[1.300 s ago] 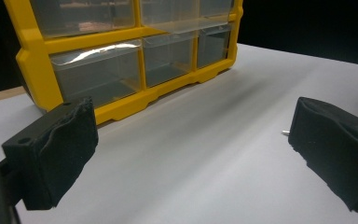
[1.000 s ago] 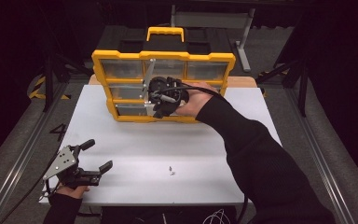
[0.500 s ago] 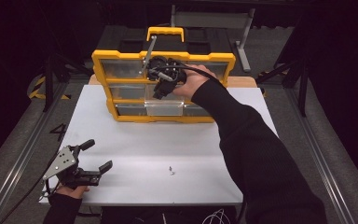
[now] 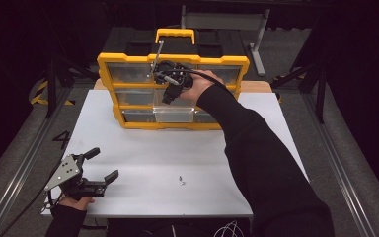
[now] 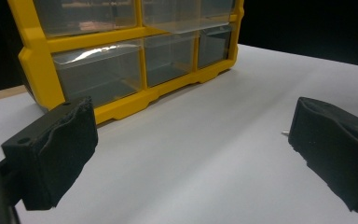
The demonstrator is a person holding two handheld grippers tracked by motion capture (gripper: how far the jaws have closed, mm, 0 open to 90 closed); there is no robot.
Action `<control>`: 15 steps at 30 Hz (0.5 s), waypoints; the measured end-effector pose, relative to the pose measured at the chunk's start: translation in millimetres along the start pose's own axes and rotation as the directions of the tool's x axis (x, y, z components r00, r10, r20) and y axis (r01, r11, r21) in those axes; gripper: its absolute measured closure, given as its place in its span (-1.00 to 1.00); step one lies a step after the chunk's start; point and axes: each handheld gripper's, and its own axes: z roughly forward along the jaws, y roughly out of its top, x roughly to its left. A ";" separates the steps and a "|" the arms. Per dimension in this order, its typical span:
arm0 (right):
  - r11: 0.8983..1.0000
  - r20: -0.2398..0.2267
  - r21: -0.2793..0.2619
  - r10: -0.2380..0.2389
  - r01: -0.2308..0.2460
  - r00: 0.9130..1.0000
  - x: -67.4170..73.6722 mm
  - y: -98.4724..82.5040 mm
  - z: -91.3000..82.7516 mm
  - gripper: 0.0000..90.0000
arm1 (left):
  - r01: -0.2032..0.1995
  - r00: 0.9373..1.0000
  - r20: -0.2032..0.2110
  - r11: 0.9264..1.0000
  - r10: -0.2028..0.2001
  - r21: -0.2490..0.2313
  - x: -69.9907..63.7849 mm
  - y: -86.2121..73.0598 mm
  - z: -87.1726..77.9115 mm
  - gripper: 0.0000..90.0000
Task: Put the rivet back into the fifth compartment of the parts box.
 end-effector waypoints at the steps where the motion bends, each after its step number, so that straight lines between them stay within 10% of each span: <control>1: 1.000 0.000 0.000 0.000 0.000 1.000 0.0 0.0 0.0 0.62 | 0.002 1.000 -0.001 1.000 -0.002 -0.001 -0.1 -0.1 -0.1 -0.95; 15: 0.999 -0.048 0.042 0.022 -0.020 0.999 -6.5 -2.6 29.4 0.62 | 0.001 1.000 -0.002 1.000 -0.001 -0.003 -0.3 -0.1 -0.4 -0.95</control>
